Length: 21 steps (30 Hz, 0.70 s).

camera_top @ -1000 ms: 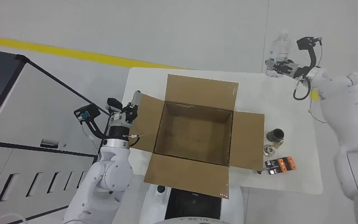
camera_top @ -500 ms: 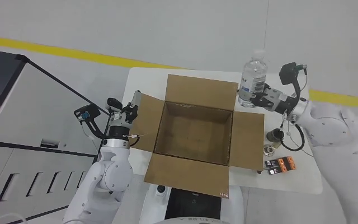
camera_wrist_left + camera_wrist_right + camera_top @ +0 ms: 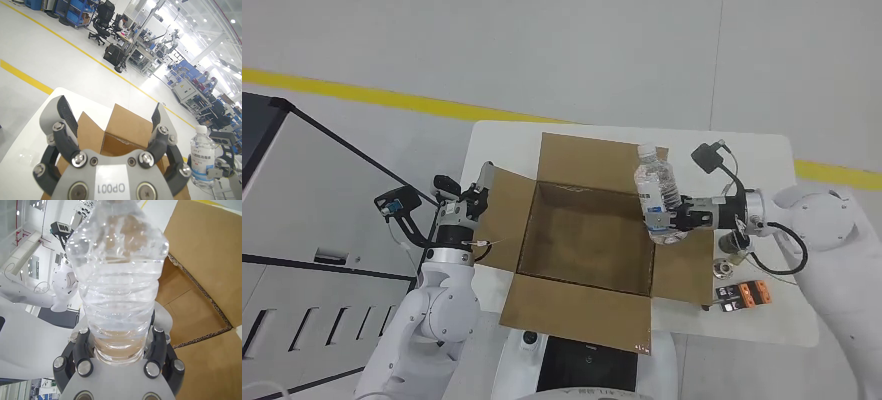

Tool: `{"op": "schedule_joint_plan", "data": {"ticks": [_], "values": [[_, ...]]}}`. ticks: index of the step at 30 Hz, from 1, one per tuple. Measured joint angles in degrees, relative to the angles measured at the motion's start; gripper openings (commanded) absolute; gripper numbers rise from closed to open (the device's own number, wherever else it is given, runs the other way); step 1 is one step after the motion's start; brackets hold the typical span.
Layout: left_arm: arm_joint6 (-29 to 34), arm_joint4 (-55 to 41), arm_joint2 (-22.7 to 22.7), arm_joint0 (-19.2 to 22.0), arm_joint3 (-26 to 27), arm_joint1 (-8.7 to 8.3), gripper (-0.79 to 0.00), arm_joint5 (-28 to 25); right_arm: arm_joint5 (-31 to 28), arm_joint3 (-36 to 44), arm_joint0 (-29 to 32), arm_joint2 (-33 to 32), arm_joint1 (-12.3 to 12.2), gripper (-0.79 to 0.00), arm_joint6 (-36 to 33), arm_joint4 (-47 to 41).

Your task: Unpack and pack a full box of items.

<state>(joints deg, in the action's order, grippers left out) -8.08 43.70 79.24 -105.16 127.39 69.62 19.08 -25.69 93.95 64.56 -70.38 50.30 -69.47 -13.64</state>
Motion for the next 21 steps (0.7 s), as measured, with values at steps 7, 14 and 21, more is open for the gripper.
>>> {"op": "schedule_joint_plan", "data": {"ticks": [7, 14, 21], "values": [[0.0, 0.0, 0.0, 0.0, 0.0, 0.00, 0.000, 0.0, 3.4, 3.2, 1.9, 4.9, 0.8, -0.785, 2.6, 0.8], [0.0, 0.0, 0.0, 0.0, 0.0, 0.00, 0.000, 0.0, 11.9, 3.4, 3.4, 12.8, 2.5, -0.785, 9.7, 2.0], [0.0, 0.0, 0.0, 0.0, 0.0, 0.00, 0.000, 0.0, 16.5, 5.0, 5.5, 16.3, 3.5, -0.785, 17.5, 3.2]]}}
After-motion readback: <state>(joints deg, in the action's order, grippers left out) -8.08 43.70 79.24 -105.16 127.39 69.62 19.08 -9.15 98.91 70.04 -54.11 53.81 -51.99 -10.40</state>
